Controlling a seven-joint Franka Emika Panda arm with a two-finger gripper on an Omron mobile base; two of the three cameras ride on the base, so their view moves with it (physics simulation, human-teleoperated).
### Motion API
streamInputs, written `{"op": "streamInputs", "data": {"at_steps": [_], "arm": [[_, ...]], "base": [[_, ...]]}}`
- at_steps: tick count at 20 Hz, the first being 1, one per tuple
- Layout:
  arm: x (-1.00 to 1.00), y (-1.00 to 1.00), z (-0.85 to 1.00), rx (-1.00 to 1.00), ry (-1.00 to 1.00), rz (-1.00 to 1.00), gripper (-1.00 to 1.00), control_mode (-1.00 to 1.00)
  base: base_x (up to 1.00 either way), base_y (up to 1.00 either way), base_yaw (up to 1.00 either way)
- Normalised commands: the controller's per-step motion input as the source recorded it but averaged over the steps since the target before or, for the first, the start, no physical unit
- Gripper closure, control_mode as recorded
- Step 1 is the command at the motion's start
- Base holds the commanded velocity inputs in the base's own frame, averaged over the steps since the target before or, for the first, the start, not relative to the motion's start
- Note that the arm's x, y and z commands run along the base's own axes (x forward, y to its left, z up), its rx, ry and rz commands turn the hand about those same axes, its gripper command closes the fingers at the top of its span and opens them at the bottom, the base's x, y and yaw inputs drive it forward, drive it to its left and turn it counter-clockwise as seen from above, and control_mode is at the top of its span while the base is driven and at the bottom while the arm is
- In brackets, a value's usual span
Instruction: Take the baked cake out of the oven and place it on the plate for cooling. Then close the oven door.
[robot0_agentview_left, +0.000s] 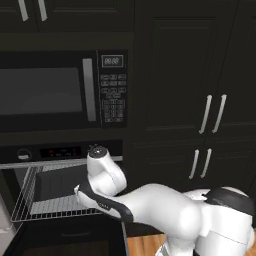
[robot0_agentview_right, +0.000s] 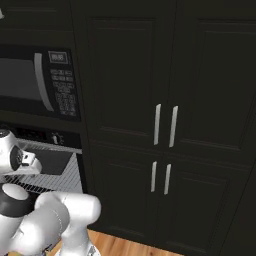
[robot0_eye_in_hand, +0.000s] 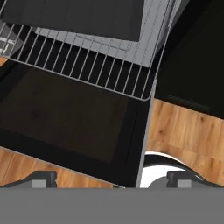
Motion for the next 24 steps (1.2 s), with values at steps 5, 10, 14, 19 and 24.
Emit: {"op": "streamInputs", "data": {"at_steps": [5,10,14,19,24], "arm": [[0.20,0.45,-0.46,0.00,0.09,-0.10,-1.00,-1.00],[0.20,0.35,-0.30,-0.02,0.14,-0.06,-1.00,-1.00],[0.15,0.31,-0.32,0.00,0.18,-0.07,-1.00,-1.00],[0.00,0.25,-0.35,0.00,0.07,-0.04,-1.00,-1.00],[-0.17,0.18,-0.29,0.00,0.00,0.00,-1.00,-1.00]], "base": [[0.00,0.00,0.00],[0.00,0.00,0.00],[0.00,0.00,0.00],[0.00,0.00,0.00],[0.00,0.00,0.00]]}}
